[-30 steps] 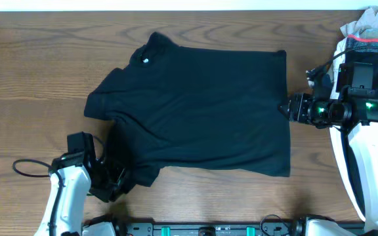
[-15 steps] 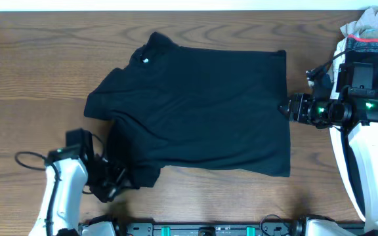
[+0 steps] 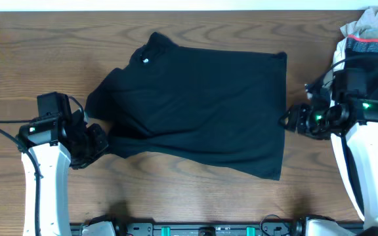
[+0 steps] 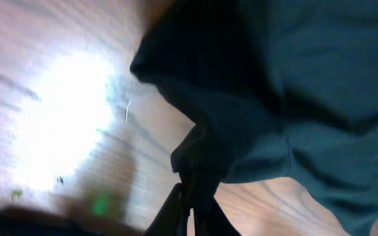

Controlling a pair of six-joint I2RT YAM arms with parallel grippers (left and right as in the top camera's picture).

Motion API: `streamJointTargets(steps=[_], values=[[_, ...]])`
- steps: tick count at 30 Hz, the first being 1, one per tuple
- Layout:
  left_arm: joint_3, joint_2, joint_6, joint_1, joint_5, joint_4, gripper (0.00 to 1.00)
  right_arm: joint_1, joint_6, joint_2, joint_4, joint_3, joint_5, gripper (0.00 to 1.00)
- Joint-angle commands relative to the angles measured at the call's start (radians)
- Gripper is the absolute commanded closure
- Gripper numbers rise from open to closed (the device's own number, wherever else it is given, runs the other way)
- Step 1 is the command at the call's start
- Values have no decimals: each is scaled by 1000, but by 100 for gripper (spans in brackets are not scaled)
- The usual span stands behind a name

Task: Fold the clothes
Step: 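Grasp the shirt's bottom left and bottom right corners with both grippers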

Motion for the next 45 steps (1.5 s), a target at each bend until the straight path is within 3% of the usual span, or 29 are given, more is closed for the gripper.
streamJointTargets(steps=[1, 10, 16, 24, 32, 33, 36, 39, 41, 45], values=[[16, 2, 35, 2, -31, 5, 93, 23, 79, 24, -20, -55, 20, 48], [16, 2, 42, 2, -31, 0, 94, 80, 238, 26, -11, -251, 66, 44], [16, 2, 42, 2, -31, -1, 93, 80, 338, 26, 108, -380, 132, 47], [16, 2, 42, 2, -31, -1, 93, 80, 395, 26, 206, -477, 82, 60], [16, 2, 42, 2, -31, 0, 93, 82, 402, 26, 192, -487, 87, 76], [16, 2, 42, 2, -31, 0, 92, 84, 404, 26, 186, -489, 97, 76], [16, 2, 42, 2, -31, 2, 93, 92, 424, 26, 175, -505, 121, 59], [16, 2, 42, 2, -31, 2, 93, 94, 433, 26, 183, -523, 121, 56], [16, 2, 42, 2, -31, 2, 93, 94, 436, 26, 200, -529, 121, 62], [16, 2, 42, 2, -31, 2, 93, 93, 436, 26, 254, -531, 116, 86]])
